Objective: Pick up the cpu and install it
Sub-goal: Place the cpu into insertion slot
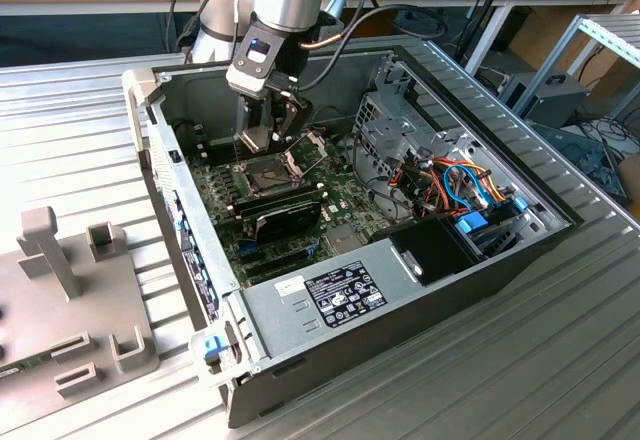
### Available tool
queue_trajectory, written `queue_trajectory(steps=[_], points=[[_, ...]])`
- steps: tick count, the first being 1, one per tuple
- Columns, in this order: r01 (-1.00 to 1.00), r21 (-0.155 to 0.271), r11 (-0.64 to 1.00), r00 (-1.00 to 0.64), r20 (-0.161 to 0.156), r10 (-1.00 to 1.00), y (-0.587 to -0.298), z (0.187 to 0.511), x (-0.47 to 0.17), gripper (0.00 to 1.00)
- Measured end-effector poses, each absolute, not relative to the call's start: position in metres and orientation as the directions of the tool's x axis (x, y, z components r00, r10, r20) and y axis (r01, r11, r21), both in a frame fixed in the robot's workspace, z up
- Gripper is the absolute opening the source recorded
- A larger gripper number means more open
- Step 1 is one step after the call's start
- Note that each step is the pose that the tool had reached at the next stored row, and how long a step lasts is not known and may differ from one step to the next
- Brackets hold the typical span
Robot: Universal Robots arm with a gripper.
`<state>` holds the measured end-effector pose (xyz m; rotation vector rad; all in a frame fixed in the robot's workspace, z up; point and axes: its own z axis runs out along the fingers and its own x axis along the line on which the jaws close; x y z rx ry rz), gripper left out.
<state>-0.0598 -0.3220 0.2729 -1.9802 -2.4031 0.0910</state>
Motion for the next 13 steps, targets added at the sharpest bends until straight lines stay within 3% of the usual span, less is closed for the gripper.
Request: queue_trajectory(steps=[9, 13], points=[[0.995, -0.062, 0.084, -0.085, -0.017, 0.996, -0.3220, 0.2715, -0.0598, 0.55], [0.996, -0.063, 0.055, -0.057, -0.043, 0.997, -0.3220, 0.2709, -0.0598, 0.55]])
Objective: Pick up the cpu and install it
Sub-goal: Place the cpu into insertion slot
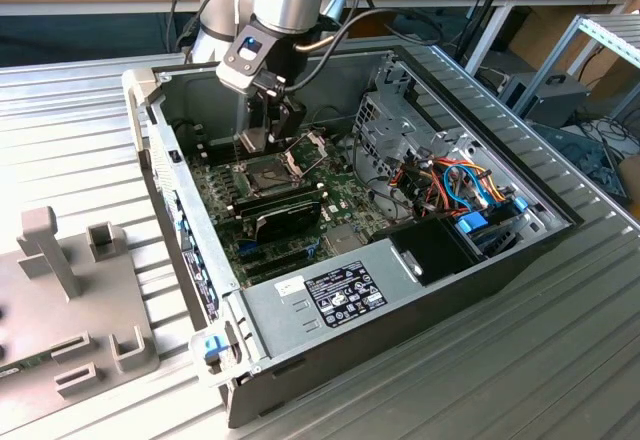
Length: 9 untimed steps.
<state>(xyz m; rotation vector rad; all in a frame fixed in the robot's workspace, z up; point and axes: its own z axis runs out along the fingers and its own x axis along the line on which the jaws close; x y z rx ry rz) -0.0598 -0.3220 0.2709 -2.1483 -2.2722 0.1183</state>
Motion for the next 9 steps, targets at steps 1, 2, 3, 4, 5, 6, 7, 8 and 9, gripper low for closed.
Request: queue_trajectory(steps=[1, 2, 3, 4, 5, 6, 7, 8, 9], points=[[0.997, -0.063, 0.050, -0.053, -0.052, 0.997, -0.3220, 0.2707, -0.0598, 0.55], [0.997, -0.061, 0.045, -0.048, -0.052, 0.997, -0.3220, 0.2701, -0.0597, 0.55], [0.997, -0.058, 0.041, -0.044, -0.052, 0.998, -0.3220, 0.2694, -0.0598, 0.55], [0.998, -0.055, 0.040, -0.042, -0.053, 0.998, -0.3220, 0.2689, -0.0599, 0.55], [0.998, -0.050, 0.038, -0.041, -0.053, 0.998, -0.3220, 0.2684, -0.0600, 0.55], [0.998, -0.046, 0.037, -0.039, -0.053, 0.998, -0.3220, 0.2679, -0.0601, 0.55], [0.999, -0.040, 0.035, -0.037, -0.053, 0.998, -0.3219, 0.2669, -0.0601, 0.55], [0.999, -0.035, 0.035, -0.036, -0.053, 0.998, -0.3220, 0.2659, -0.0601, 0.55], [0.999, -0.032, 0.034, -0.036, -0.053, 0.998, -0.3220, 0.2653, -0.0601, 0.55]])
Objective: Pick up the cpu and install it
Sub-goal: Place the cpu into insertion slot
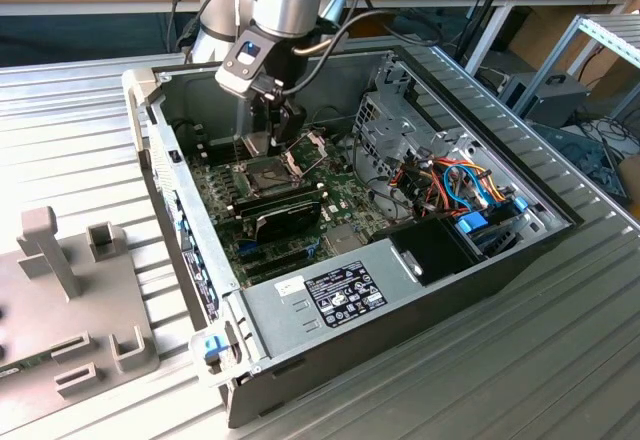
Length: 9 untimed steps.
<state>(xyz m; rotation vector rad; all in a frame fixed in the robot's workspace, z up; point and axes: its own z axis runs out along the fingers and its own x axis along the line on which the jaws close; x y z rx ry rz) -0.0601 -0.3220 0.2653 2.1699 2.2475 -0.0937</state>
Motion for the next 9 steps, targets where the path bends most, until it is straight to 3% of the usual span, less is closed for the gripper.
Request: queue_trajectory(steps=[9], points=[[0.999, -0.029, 0.034, -0.036, -0.053, 0.998, -0.3219, 0.2632, -0.0601, 0.55]])
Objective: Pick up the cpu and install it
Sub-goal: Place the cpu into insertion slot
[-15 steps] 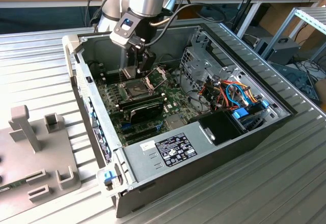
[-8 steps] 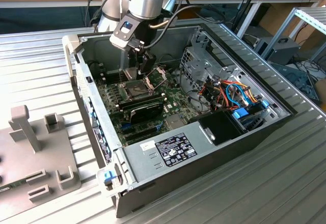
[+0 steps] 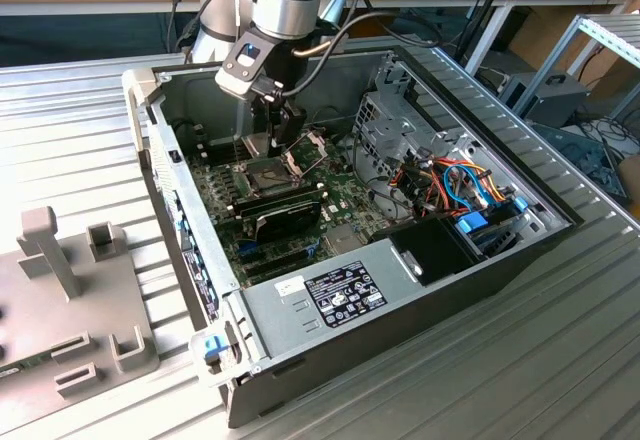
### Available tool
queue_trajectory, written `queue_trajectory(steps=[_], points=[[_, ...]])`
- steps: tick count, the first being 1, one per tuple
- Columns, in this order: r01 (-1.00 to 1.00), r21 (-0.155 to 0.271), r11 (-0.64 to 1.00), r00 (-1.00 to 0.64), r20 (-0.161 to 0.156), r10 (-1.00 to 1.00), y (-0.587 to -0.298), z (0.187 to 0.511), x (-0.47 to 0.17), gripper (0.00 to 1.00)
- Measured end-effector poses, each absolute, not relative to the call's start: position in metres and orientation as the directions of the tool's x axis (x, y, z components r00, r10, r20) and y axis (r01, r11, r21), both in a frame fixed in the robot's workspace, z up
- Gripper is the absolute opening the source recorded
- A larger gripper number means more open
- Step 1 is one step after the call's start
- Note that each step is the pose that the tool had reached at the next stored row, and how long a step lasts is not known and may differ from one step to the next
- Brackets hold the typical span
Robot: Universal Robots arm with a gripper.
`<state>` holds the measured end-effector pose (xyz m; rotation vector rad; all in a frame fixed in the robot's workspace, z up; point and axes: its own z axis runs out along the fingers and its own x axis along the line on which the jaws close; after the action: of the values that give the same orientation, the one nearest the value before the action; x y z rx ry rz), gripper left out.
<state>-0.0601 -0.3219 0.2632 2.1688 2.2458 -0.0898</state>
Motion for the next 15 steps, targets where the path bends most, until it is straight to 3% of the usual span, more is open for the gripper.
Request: queue_trajectory(steps=[15], points=[[0.999, -0.029, 0.034, -0.036, -0.053, 0.998, -0.3220, 0.2609, -0.0601, 0.55]])
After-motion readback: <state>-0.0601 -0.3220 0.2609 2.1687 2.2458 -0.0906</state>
